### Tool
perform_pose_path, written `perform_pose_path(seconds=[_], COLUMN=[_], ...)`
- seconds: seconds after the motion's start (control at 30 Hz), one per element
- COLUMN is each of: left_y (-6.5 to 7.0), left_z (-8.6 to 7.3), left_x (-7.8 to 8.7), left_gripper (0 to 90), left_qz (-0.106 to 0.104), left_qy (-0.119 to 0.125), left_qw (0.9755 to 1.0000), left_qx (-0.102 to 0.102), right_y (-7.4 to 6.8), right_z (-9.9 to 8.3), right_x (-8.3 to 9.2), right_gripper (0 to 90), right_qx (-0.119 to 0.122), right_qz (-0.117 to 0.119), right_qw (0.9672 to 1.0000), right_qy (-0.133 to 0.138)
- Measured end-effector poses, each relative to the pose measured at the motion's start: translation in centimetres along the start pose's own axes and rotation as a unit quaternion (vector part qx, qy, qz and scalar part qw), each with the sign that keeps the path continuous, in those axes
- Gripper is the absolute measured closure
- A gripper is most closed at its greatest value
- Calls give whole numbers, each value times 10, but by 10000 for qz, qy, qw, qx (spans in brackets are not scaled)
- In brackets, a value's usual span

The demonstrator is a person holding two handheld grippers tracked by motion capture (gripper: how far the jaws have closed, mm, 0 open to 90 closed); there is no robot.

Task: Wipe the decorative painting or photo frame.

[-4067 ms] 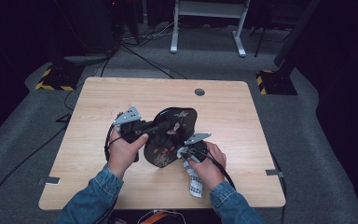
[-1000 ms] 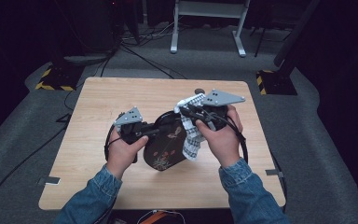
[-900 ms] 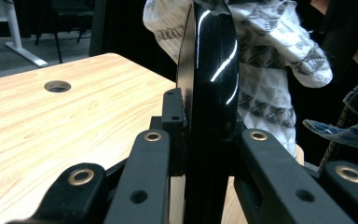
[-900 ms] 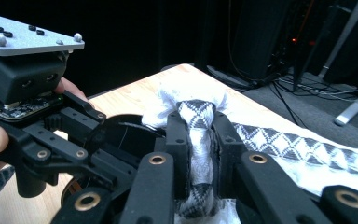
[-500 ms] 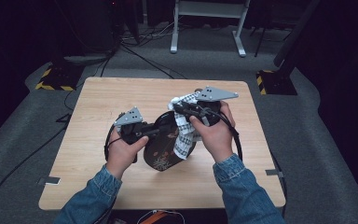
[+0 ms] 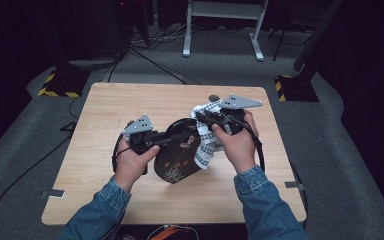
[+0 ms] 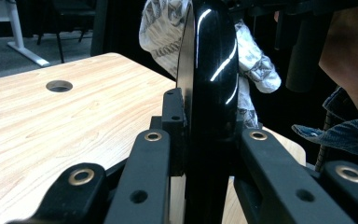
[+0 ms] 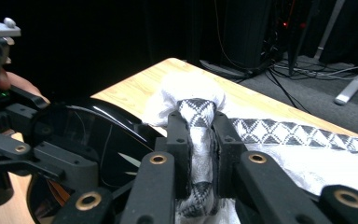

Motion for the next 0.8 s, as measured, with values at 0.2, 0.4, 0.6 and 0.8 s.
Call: perform_pose_path(seconds=[0.2,0.4,0.6,0.8], left_y=[0,0,0,0], left_z=[0,0,0,0], left_x=[0,0,0,0], left_gripper=[794,794,794,795], left_qz=[-7,-10,-5,5], left_qy=[-5,-1,-7,-10], left_qw=[10000,10000,10000,10000], left_qx=[2,13,11,6], right_y=[1,-10,-11,-10], right_z=[-1,7,5,0], right_x=[4,6,8,8], right_gripper=[812,812,814,815], right_qx=[173,569,706,758], right_qz=[-94,-141,-141,-123], right_qw=[9998,9981,9968,9955], right_qy=[-91,-160,-341,-554])
Point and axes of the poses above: each handheld gripper's, and its own axes: x roughly backward along the jaws, z roughly out of its top, y roughly to its right, the point moved 7 cm from there along -x, roughly forward along the jaws, and after that the axes turned 10 degrees about x, right-handed, at the moved point
